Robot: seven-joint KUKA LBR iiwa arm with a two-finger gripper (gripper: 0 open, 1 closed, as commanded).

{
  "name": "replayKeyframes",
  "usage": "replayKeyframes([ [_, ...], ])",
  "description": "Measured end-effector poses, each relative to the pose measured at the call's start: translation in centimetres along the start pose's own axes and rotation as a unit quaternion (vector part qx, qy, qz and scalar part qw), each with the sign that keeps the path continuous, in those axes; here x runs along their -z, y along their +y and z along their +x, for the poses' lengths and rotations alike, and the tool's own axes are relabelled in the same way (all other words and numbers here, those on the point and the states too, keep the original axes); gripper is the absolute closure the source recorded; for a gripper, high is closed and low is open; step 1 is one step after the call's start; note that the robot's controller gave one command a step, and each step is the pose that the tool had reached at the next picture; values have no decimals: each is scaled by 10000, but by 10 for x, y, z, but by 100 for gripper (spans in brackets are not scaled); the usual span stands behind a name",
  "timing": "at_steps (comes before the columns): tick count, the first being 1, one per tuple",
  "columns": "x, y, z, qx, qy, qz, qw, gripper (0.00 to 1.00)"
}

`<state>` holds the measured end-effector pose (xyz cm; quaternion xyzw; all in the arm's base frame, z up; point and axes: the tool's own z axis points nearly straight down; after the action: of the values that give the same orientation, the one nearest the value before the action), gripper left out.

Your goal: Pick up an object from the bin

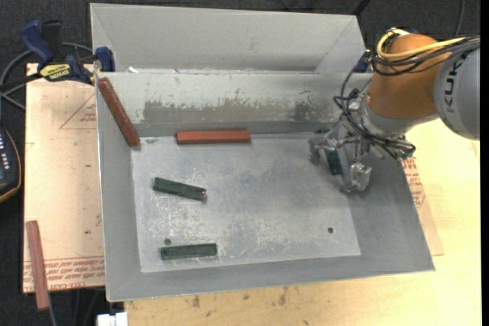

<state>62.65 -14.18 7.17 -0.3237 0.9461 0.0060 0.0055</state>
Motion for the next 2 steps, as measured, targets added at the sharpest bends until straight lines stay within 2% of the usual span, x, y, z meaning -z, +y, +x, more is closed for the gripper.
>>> replayKeyframes([
  [1,-2,-14,-30,218,30,3,9998,0],
  [2,1,5,10,675,-13,18,9977,0],
])
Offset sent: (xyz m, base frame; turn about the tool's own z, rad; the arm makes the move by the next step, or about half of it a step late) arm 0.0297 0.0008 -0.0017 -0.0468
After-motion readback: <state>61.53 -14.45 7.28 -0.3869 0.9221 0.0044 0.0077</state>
